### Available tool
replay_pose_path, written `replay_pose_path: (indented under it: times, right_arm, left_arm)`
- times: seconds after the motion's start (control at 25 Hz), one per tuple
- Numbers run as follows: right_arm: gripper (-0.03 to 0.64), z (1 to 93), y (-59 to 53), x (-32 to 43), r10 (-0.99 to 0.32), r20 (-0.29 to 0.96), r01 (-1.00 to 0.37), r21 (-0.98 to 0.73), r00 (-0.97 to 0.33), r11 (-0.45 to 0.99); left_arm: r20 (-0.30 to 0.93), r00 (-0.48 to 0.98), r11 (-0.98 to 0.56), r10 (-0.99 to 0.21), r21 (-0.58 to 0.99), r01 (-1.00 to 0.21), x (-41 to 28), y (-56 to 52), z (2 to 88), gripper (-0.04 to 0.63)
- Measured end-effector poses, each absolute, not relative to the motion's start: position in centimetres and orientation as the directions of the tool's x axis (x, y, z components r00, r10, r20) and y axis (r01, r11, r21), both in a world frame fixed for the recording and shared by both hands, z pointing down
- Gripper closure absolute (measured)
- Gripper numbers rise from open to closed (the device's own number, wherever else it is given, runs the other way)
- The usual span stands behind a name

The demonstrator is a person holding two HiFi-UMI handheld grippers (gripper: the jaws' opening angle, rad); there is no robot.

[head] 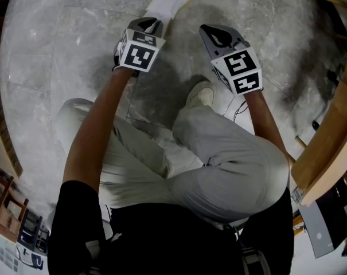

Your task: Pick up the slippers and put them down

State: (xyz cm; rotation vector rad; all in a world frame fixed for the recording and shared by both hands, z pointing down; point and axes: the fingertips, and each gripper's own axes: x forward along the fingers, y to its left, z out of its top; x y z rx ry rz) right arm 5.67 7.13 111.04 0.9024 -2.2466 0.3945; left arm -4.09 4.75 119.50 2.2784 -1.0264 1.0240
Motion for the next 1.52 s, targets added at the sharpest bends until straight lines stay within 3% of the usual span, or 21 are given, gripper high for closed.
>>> replay_pose_path:
  times: [0.32,0.64,0.92,1.12,1.52]
  right_arm:
    - [0.617,108.9,5.9,5.6,-0.517,0.666,-0.720,-0.044,-0.538,0.692]
    - [0.617,105.2,4.9,5.3,-0.517,0.652,-0.725,-0.074,-0.555,0.685]
    - [0.617,100.8,4.0,6.9,-0.503,0.676,-0.744,-0.101,-0.538,0.660]
    - [0.617,96.1,4.2,8.2,-0.481,0.694,-0.752,-0.134,-0.536,0.645]
    - [0.617,79.7,4.2,9.4,-0.492,0.686,-0.783,-0.186,-0.536,0.594]
  left_arm:
    - [0.764,0.448,-0.630,-0.465,0.070,-0.773,-5.1,3.5,116.8,0.574]
    - [0.726,0.499,-0.598,-0.474,0.151,-0.787,-4.0,0.7,111.9,0.574]
    - [0.721,0.544,-0.659,-0.429,0.163,-0.735,-3.6,-0.1,106.9,0.586]
    - [0.690,0.552,-0.588,-0.468,0.224,-0.778,-4.2,-0.8,100.4,0.589]
    - [0.675,0.582,-0.626,-0.453,0.224,-0.747,-2.1,-0.2,81.7,0.589]
